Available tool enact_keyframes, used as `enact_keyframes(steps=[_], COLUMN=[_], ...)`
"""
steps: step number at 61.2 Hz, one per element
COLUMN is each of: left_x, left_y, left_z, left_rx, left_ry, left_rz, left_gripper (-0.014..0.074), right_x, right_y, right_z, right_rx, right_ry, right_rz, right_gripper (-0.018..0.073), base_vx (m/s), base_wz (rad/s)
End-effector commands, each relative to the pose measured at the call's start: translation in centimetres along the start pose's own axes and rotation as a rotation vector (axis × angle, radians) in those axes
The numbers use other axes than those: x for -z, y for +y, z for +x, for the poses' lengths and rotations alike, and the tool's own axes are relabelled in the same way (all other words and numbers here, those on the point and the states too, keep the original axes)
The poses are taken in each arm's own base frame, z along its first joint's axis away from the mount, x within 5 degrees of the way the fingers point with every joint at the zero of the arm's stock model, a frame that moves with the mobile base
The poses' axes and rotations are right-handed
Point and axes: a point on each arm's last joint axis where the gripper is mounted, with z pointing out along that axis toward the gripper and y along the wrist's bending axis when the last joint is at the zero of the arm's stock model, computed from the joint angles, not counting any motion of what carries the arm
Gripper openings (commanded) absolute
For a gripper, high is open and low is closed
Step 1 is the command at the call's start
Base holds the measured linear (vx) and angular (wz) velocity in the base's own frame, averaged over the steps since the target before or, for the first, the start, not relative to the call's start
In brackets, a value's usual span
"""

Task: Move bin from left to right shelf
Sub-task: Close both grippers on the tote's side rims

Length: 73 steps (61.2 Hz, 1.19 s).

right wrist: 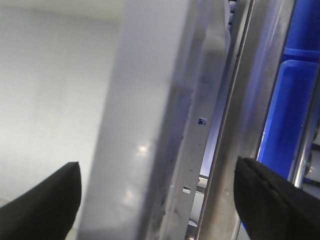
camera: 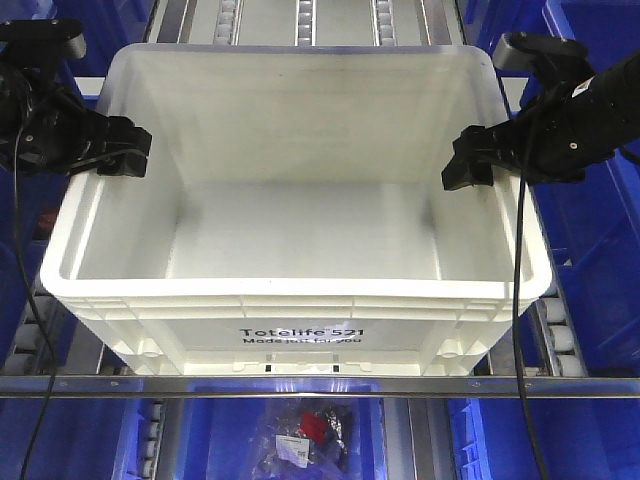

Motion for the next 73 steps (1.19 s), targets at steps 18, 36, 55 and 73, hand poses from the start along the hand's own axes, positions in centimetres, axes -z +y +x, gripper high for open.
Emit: enact_keyframes(steps=[18,36,55,73], left_x=[1.9,1.9,1.9,1.9], left_y=[-0.5,-0.5,-0.5,-0.5], left_z=[-1.1,-1.0,-1.0,-1.0], left_rx=[0.005,0.005,0.005,0.005], left_ry=[-0.107,-0.103,-0.101,-0.101], left_rz=[0.022,0.022,0.022,0.022], left_gripper=[0.0506,0.0449,0.0448,0.0448], right_x=[1.2,2.4,3.2,2.4], right_y=[0.3,0.8,1.3,1.2], right_z=[-0.9,-1.6,-2.2,-2.2], right_rx=[0.009,0.031,0.03,0.026], right_ry=[-0.072,-0.079,-0.076,-0.052], right_rz=[-0.005,-0.017,-0.048,-0.051], right_gripper=[0.0554,0.0469,0.0469,0.0469], base_vx=[0.0,0.0,0.0,0.0], base_wz=[0.0,0.0,0.0,0.0])
